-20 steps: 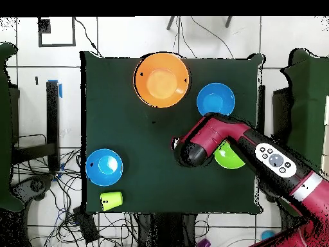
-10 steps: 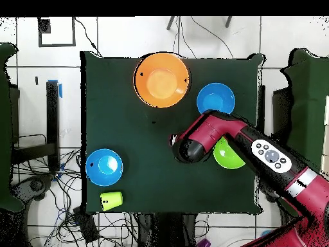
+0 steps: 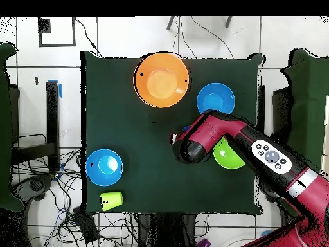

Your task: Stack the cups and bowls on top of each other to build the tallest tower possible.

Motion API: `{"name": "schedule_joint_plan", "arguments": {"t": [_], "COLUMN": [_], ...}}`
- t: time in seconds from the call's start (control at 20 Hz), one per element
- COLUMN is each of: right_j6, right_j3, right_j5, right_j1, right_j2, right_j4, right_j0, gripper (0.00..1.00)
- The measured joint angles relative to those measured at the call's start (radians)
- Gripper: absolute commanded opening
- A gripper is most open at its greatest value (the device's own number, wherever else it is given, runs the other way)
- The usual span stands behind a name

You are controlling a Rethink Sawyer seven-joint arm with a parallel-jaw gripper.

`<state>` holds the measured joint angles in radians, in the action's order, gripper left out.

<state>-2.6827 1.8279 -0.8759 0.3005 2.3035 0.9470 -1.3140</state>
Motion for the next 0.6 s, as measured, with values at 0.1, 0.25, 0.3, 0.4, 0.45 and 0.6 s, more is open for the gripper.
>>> {"name": "schedule_joint_plan", "arguments": {"t": [0.1,0.25,0.3,0.4,0.45,0.6], "right_j6": [0.000,0.000,0.000,0.000,0.000,0.000], "right_j3": [0.000,-0.001,-0.001,-0.001,-0.001,-0.002], "right_j5": [0.000,0.000,0.000,0.000,0.000,0.000], "right_j1": [0.000,0.002,0.003,0.003,0.003,0.003], "right_j2": [0.000,0.000,0.000,0.000,0.000,0.000], "right_j4": [0.000,0.003,0.004,0.008,0.009,0.015], "right_j0": [0.000,-0.001,-0.001,-0.003,-0.003,-0.006], "gripper": [0.00,0.00,0.00,0.00,0.00,0.00]}}
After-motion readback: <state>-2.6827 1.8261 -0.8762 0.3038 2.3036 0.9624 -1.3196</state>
